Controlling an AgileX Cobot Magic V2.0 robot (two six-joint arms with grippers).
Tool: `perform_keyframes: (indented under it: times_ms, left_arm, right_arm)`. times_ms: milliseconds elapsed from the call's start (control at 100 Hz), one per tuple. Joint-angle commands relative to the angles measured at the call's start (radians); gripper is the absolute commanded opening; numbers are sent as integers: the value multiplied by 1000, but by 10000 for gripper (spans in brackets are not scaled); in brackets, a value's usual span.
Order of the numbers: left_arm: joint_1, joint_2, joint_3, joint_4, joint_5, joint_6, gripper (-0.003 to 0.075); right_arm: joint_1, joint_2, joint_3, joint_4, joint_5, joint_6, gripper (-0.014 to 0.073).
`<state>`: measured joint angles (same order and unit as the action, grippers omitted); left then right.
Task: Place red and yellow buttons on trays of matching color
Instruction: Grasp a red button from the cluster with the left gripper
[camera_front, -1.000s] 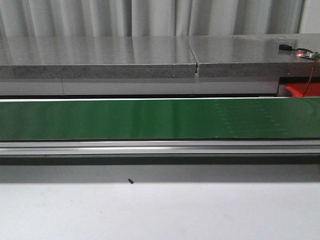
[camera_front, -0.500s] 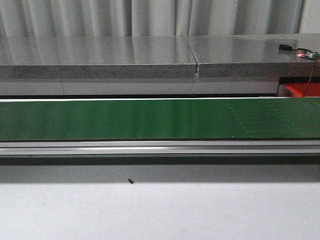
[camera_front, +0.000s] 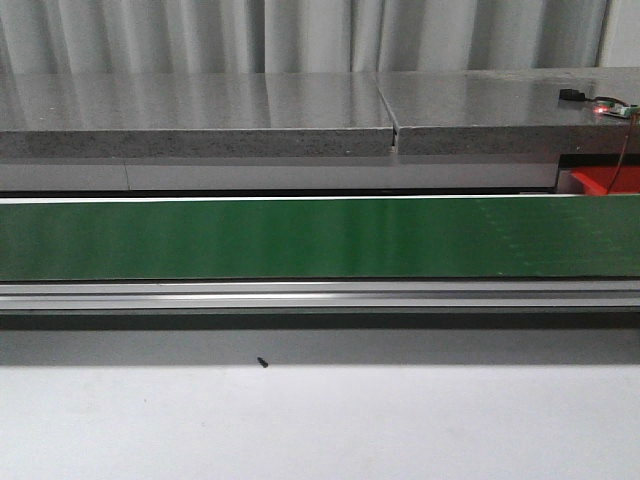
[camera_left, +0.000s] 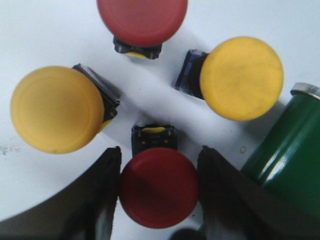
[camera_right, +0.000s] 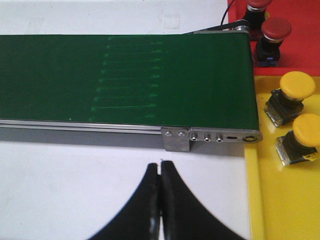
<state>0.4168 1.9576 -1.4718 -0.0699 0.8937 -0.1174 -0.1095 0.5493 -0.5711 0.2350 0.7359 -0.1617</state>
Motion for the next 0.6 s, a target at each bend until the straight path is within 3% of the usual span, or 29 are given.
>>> perform_keyframes:
  times_ms: [0,590]
  left_arm:
    - [3,-48,-30,-14,-22,-8,221]
    - [1,-272,-30,-11,43,4,221]
  right_arm:
    - [2,1,-25,16,-54,-8,-68]
    - [2,1,-25,16,-54,-8,-68]
